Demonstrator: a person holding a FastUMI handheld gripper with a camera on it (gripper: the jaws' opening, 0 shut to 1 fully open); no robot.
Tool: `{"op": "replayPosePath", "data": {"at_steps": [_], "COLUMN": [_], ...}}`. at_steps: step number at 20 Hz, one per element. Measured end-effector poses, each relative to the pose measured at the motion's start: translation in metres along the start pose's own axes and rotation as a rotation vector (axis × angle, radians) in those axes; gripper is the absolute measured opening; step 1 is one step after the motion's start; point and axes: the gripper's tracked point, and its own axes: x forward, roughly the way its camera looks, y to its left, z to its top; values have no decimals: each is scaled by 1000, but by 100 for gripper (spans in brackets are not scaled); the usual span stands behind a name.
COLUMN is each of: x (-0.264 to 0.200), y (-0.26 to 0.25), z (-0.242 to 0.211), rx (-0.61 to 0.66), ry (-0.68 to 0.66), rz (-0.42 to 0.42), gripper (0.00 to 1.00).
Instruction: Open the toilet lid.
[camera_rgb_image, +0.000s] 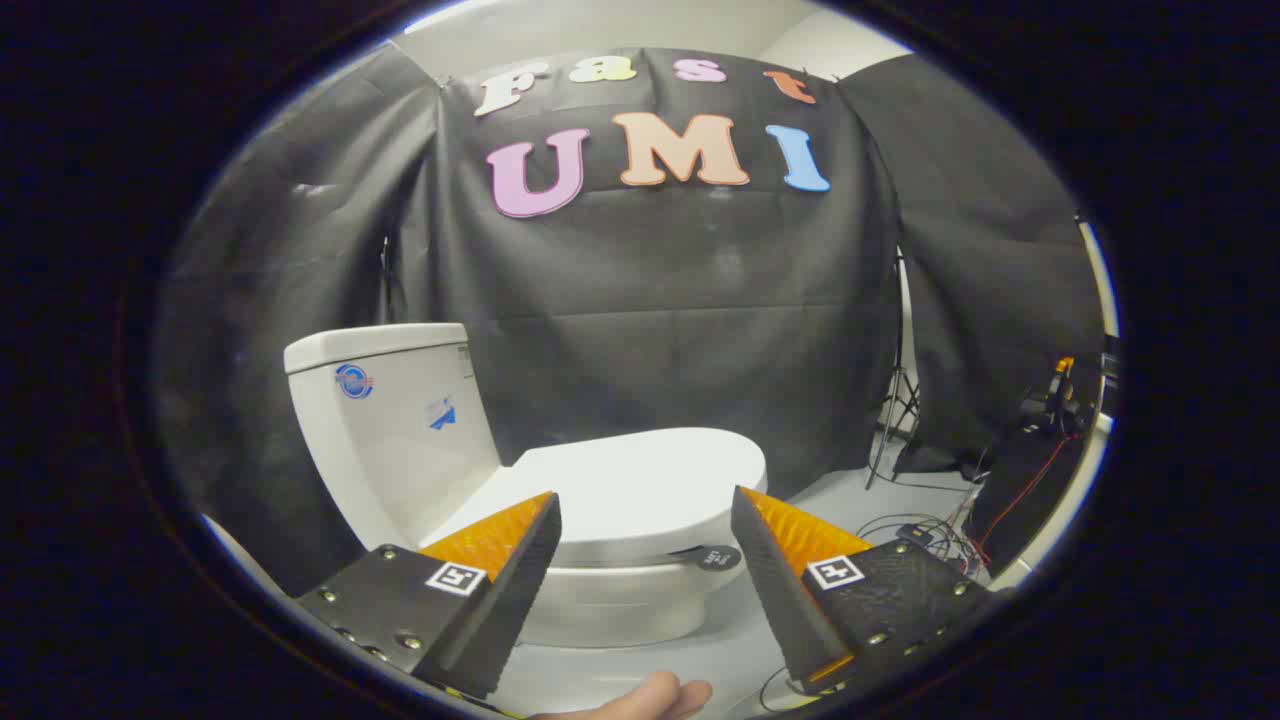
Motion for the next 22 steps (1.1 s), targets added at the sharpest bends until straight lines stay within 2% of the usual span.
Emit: {"op": "replayPosePath", "data": {"at_steps": [6, 16, 20, 22], "x": [6, 17, 32, 39], "y": [-8, -17, -32, -34], "z": [-25, -38, -54, -63], "rx": [7, -5, 32, 97], "ry": [39, 43, 45, 44], "rz": [-17, -56, -77, -42], "gripper": [100, 100, 100, 100]}}
